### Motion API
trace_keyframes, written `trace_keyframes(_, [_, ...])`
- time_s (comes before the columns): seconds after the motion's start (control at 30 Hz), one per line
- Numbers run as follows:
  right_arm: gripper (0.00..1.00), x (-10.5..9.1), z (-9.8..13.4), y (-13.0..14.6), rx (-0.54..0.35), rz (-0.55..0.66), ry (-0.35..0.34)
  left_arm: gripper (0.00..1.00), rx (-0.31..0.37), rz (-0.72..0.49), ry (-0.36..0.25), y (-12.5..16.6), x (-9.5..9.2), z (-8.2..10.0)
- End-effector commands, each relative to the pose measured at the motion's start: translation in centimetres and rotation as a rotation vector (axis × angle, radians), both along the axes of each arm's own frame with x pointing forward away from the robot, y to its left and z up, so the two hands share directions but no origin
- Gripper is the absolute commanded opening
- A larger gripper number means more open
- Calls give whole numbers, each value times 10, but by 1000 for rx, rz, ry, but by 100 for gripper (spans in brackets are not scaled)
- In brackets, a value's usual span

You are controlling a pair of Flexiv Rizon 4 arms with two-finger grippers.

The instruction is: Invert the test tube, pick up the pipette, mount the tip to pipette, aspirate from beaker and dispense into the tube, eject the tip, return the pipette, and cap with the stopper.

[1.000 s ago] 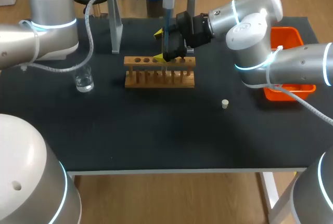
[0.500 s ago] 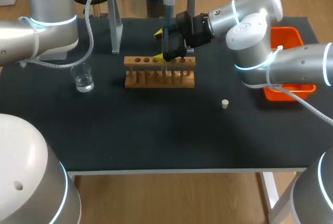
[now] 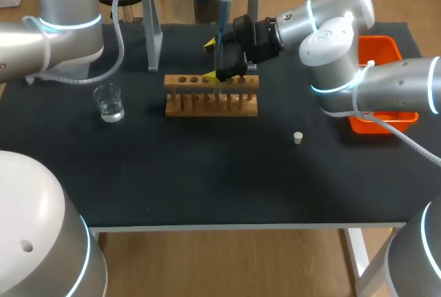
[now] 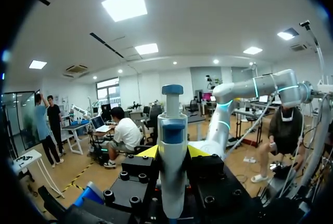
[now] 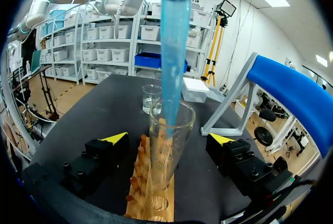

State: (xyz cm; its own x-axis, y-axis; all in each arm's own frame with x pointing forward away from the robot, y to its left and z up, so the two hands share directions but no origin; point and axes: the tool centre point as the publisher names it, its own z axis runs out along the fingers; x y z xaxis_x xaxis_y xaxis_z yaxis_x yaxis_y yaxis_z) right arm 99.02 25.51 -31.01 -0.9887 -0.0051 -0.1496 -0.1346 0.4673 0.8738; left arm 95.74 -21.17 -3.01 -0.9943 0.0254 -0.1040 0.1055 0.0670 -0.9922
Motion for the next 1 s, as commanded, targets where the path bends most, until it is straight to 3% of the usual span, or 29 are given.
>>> trace_keyframes(0.03, [100, 1, 0, 0, -2, 4, 2, 0, 9, 4, -2, -2, -2, 6])
trace_keyframes(0.73, [100, 1, 0, 0, -2, 4, 2, 0, 52, 23, -25, -8, -12, 32])
trace_keyframes(0.87, [100, 1, 0, 0, -2, 4, 2, 0, 69, 63, -37, 6, -24, 41])
trace_keyframes(1.0, [100, 1, 0, 0, -2, 4, 2, 0, 87, 116, -46, 27, -49, 49])
